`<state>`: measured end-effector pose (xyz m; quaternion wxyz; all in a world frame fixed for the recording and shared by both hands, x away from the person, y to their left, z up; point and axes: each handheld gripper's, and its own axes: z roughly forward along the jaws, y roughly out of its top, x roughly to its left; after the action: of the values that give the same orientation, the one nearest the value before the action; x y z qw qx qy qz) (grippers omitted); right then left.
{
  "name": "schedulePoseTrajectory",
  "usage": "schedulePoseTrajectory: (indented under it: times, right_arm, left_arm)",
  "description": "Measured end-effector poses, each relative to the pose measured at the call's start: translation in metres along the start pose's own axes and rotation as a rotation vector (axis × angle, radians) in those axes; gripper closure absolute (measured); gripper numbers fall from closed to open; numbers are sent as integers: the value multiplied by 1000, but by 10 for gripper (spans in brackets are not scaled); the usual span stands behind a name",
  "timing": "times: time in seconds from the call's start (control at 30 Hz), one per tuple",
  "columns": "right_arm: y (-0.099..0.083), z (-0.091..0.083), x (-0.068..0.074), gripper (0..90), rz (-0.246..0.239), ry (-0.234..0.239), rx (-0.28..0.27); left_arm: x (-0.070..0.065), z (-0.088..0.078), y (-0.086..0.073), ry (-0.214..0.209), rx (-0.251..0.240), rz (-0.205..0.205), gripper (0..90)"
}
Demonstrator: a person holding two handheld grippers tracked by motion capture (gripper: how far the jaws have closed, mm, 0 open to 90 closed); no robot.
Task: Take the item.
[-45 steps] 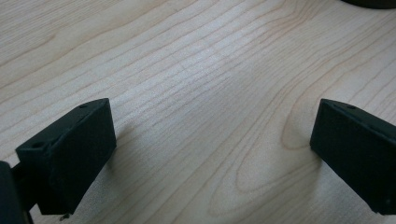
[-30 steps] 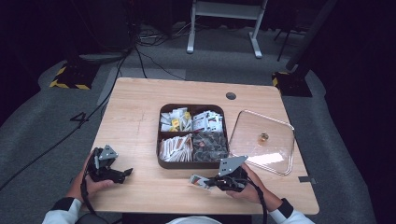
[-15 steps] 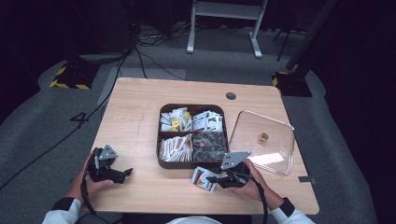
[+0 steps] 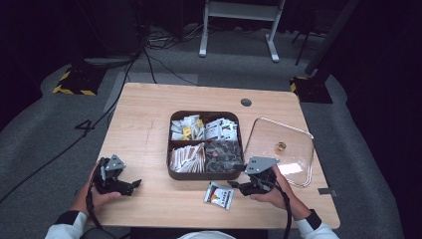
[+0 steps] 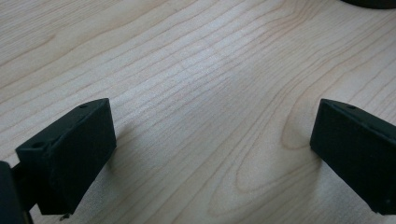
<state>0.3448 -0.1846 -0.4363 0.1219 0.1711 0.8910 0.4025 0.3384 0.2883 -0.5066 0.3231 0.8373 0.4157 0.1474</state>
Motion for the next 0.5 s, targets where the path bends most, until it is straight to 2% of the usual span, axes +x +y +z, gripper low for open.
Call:
schedulePoseTrajectory:
  times: [0.1,0.2,0.37,0.5]
  right_arm:
    - [-2,-7,-7,412,10,-31,-19]
    - [-4,-14,-17,395,49,-47,-43]
    - [-7,-30,-34,381,78,-109,-66]
    - [-12,-41,-51,377,96,-176,-54]
  left_arm:
    - [0,0,0,0,0,1,4]
    - [0,0,0,0,0,1,4]
    - [0,0,0,0,0,1,4]
    - [0,0,0,0,0,1,4]
